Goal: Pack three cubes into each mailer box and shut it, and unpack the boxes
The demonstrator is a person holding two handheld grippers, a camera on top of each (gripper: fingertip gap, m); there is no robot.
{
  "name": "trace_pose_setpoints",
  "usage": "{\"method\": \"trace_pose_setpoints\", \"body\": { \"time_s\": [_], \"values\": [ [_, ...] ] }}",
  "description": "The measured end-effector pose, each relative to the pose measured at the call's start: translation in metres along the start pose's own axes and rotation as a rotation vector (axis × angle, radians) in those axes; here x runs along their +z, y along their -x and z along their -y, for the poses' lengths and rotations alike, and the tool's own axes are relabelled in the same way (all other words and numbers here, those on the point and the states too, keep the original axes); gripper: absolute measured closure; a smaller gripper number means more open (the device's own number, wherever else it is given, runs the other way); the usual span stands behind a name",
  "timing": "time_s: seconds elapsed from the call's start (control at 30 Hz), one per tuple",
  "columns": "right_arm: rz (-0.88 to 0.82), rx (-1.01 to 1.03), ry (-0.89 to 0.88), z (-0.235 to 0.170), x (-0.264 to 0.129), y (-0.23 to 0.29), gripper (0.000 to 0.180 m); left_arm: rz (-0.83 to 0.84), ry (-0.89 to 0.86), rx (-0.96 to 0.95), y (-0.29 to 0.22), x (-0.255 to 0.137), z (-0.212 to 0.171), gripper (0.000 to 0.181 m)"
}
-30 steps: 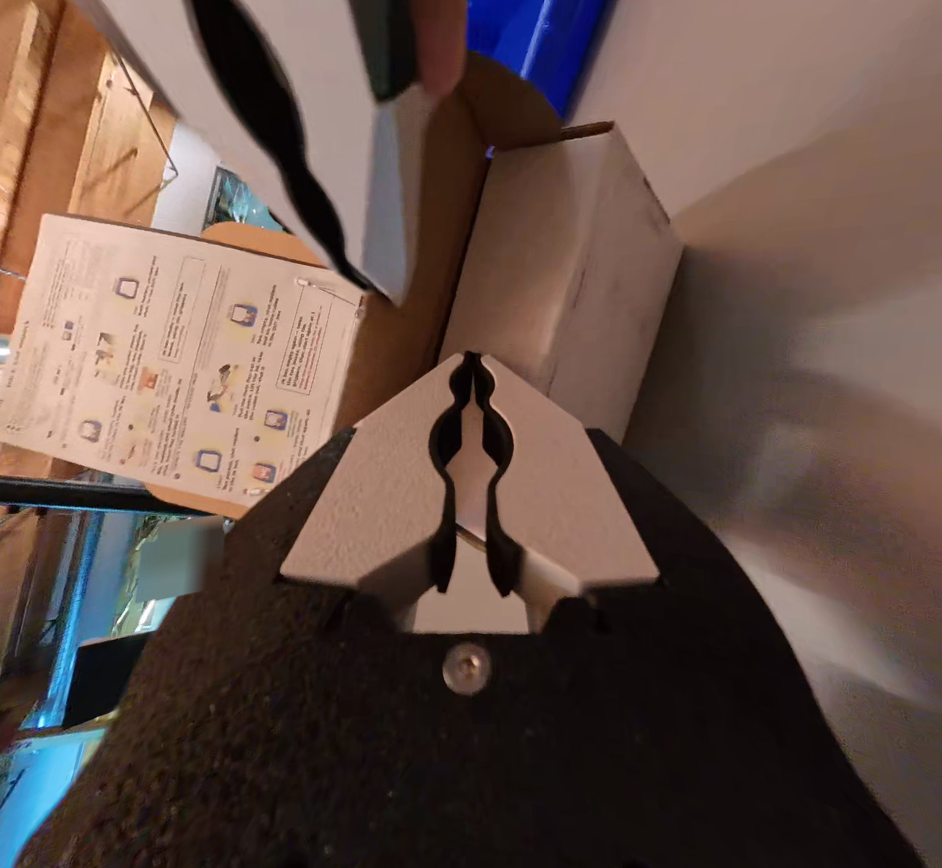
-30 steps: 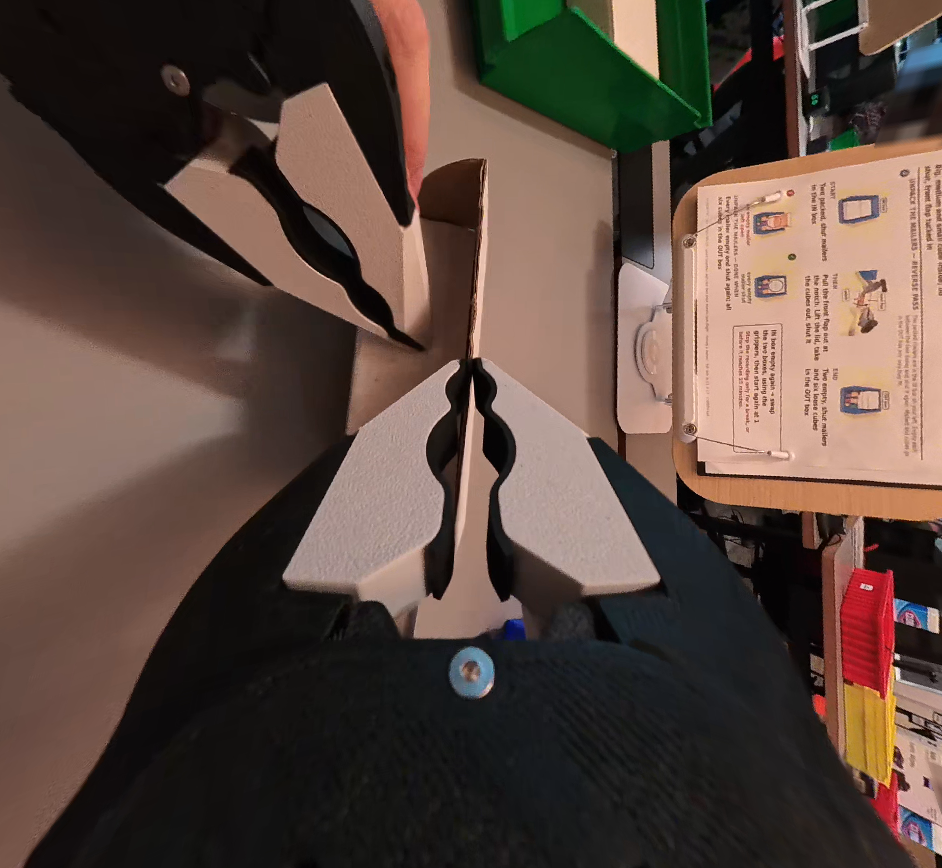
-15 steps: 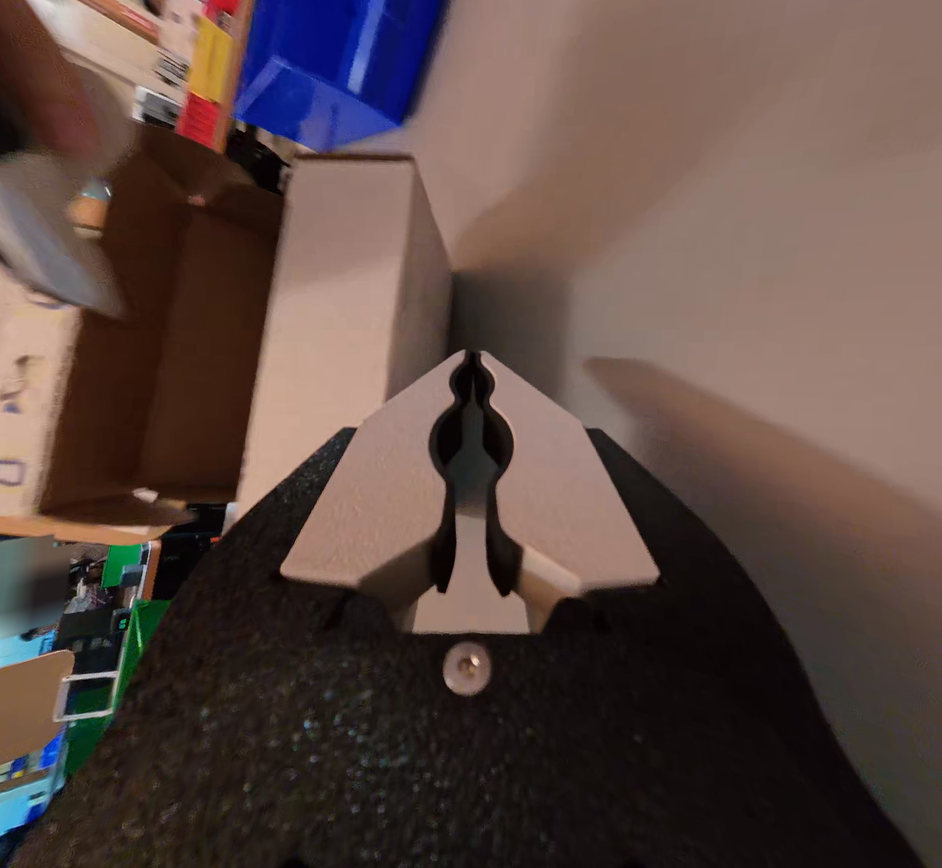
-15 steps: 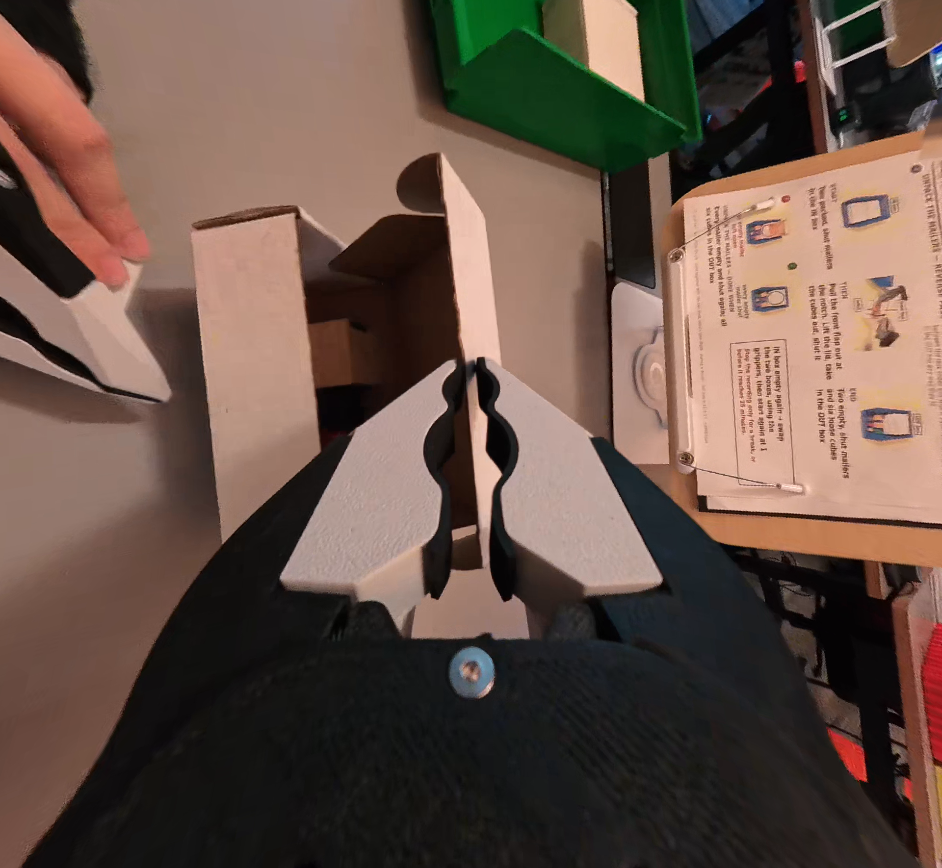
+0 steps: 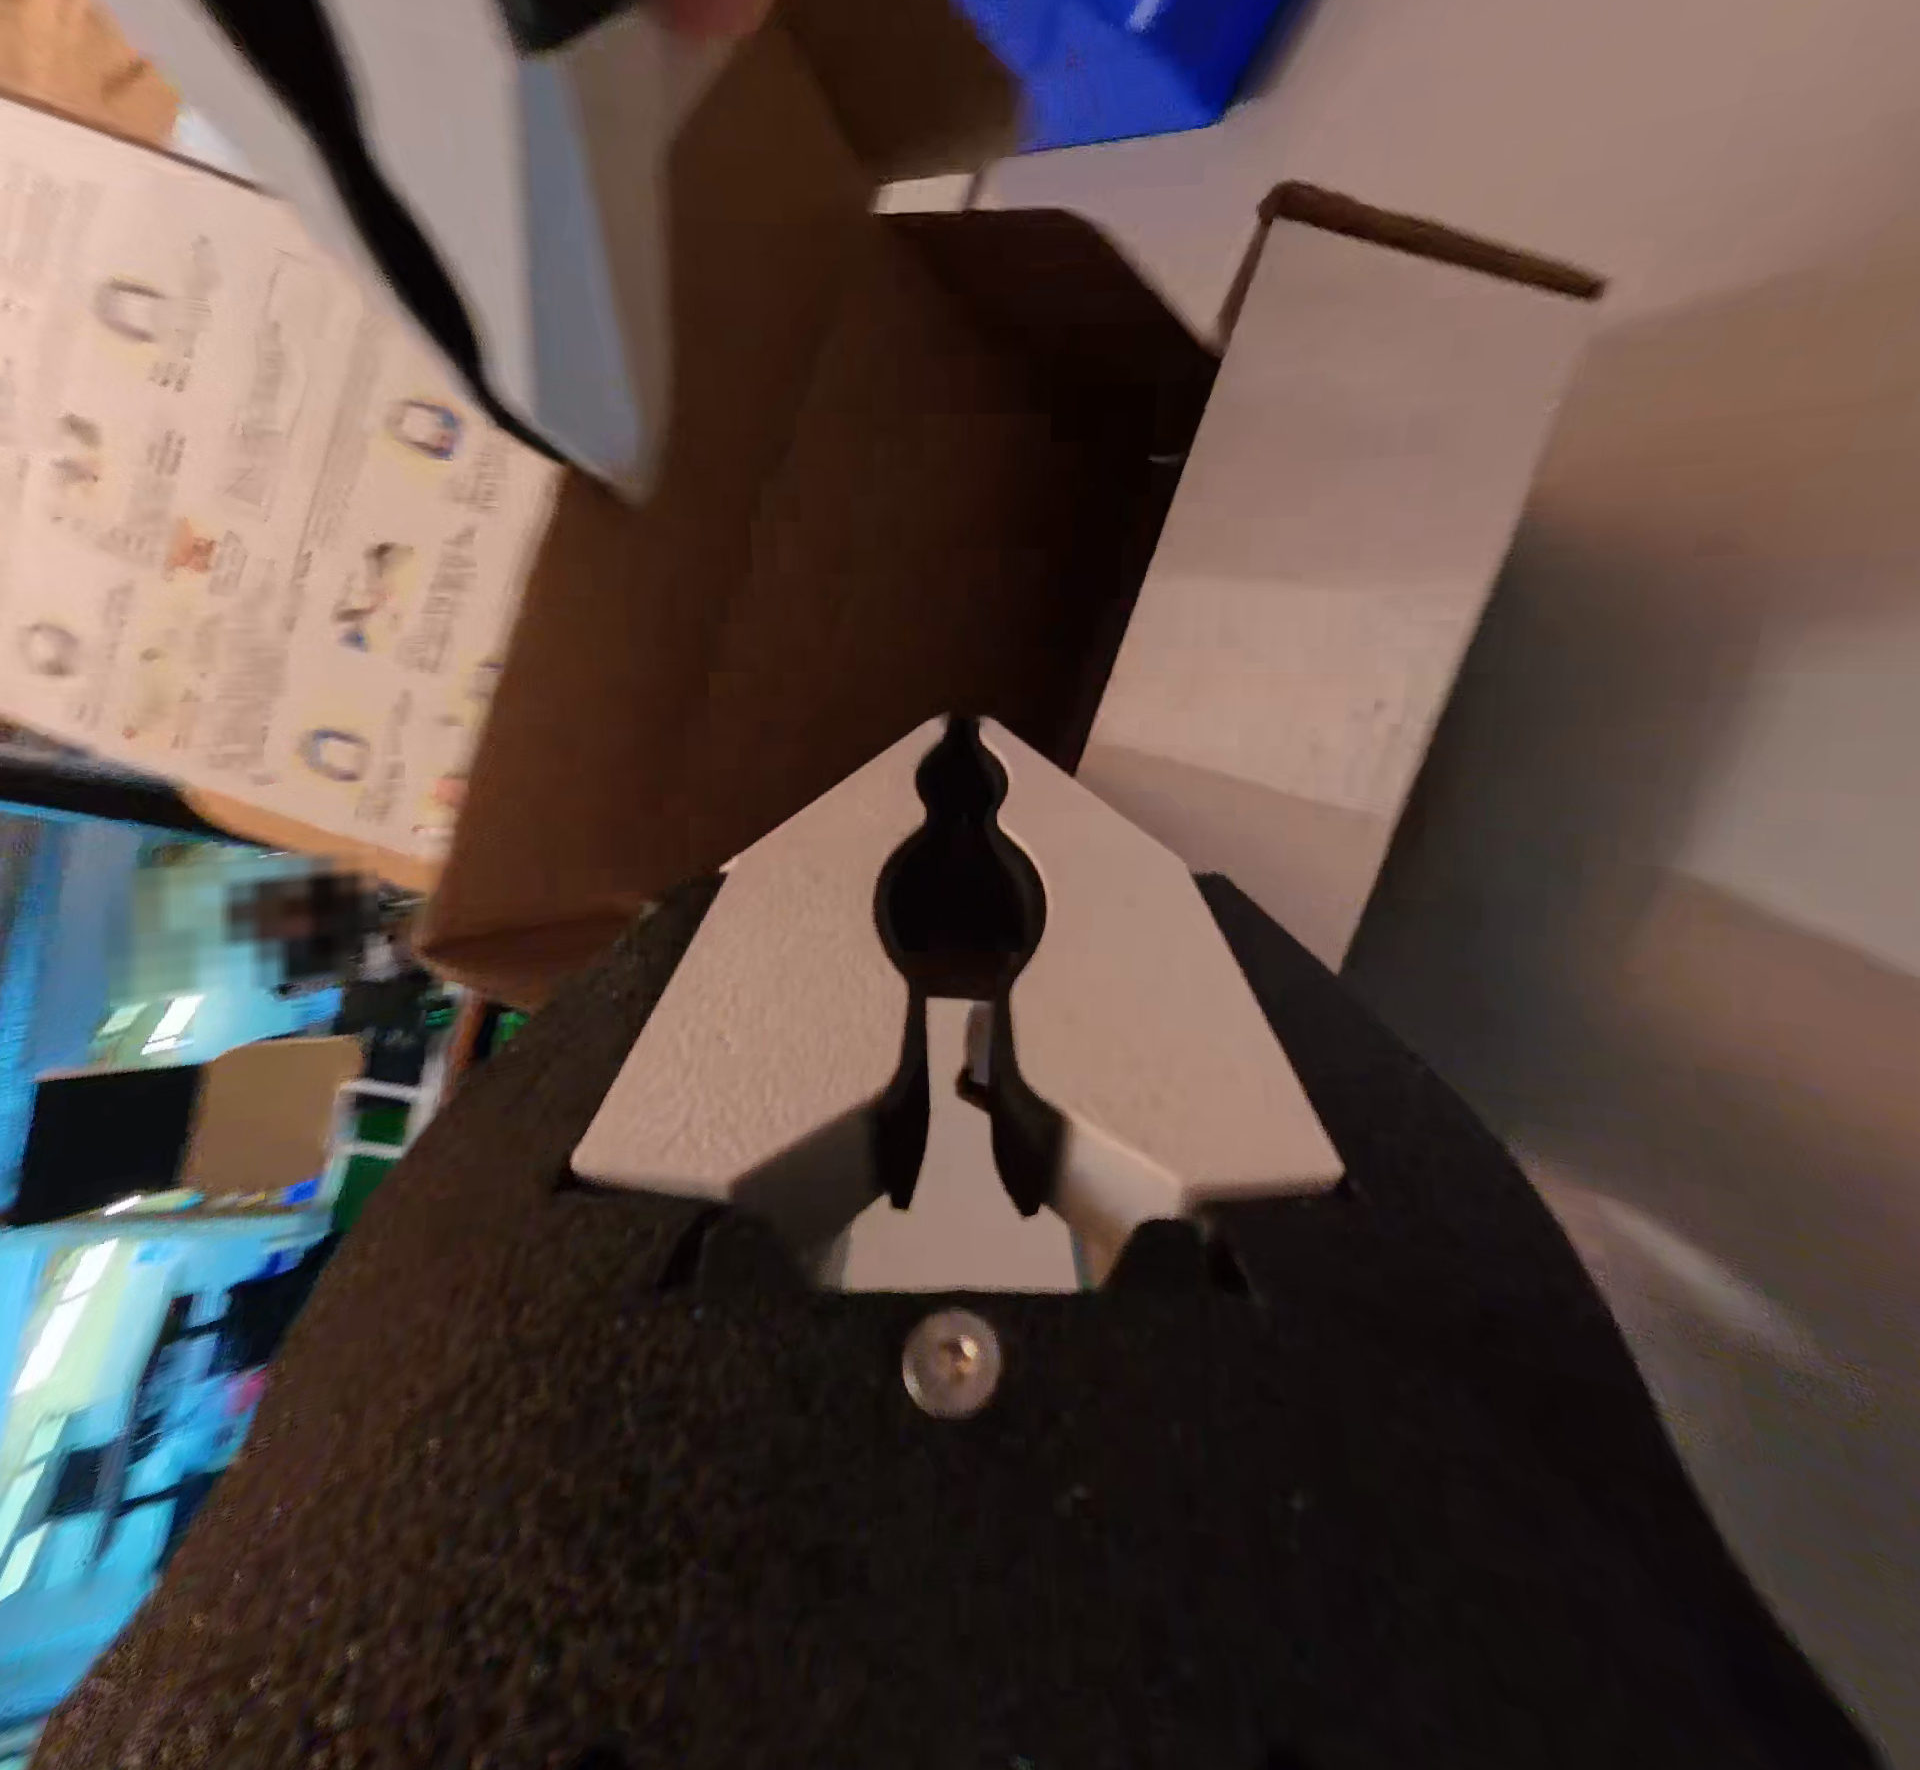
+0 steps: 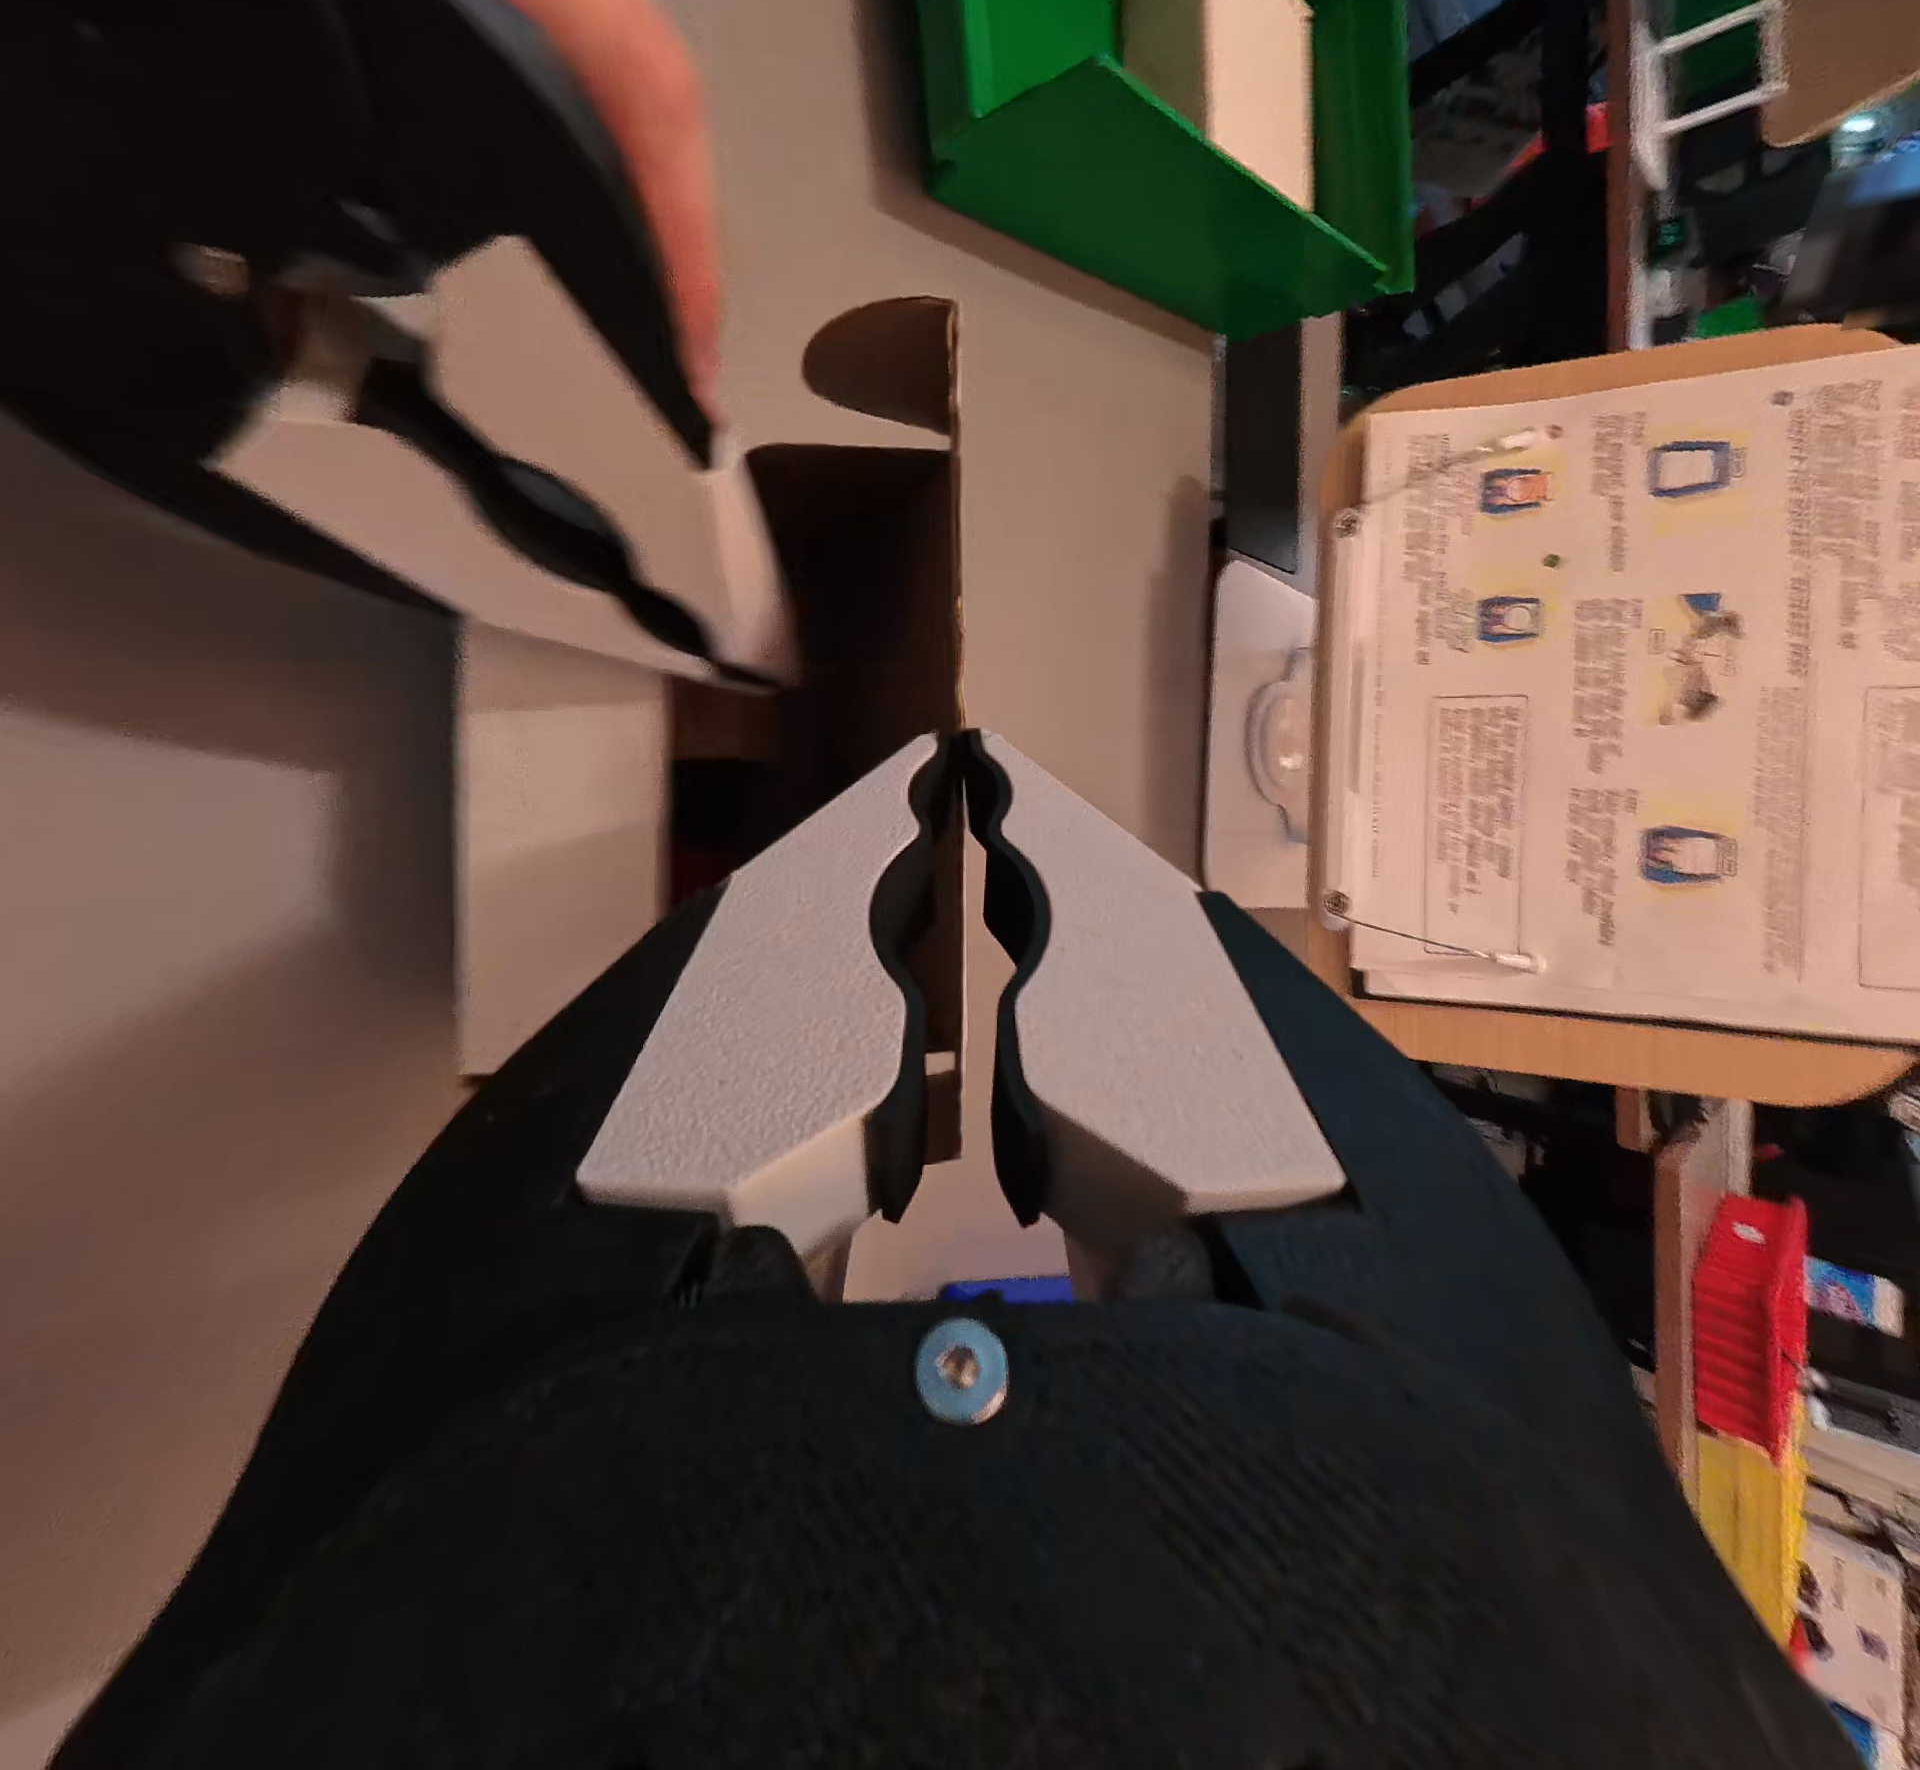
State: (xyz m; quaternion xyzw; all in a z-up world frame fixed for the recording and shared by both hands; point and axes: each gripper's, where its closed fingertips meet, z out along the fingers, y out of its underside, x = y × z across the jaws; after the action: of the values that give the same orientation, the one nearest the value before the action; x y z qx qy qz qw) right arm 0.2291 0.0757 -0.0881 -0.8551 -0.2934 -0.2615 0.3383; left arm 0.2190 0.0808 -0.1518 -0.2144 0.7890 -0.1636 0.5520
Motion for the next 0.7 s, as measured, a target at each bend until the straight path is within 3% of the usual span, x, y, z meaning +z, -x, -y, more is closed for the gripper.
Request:
{"method": "trace_pose_setpoints", "body": {
  "time_s": [0.03,0.13,0.27,0.43,0.7],
  "values": [
    [-0.038,0.003,0.006,-0.002,-0.001,-0.007,0.180,-0.060,0.006,-0.021,-0.011,-0.003,0.000,0.181],
    [-0.075,0.016,-0.007,-0.002,-0.003,-0.019,0.180,-0.194,0.028,-0.022,-0.046,-0.009,-0.008,0.181],
    [-0.155,0.006,0.059,-0.020,0.014,-0.046,0.176,-0.152,0.000,0.012,-0.064,-0.014,-0.015,0.181],
    [-0.140,0.099,0.127,-0.068,0.070,-0.067,0.170,-0.148,-0.006,-0.077,-0.064,-0.013,-0.016,0.181],
    [-0.063,0.180,0.263,-0.125,0.144,-0.042,0.166,-0.153,0.017,-0.136,-0.063,-0.013,-0.018,0.181]
  ]
}}
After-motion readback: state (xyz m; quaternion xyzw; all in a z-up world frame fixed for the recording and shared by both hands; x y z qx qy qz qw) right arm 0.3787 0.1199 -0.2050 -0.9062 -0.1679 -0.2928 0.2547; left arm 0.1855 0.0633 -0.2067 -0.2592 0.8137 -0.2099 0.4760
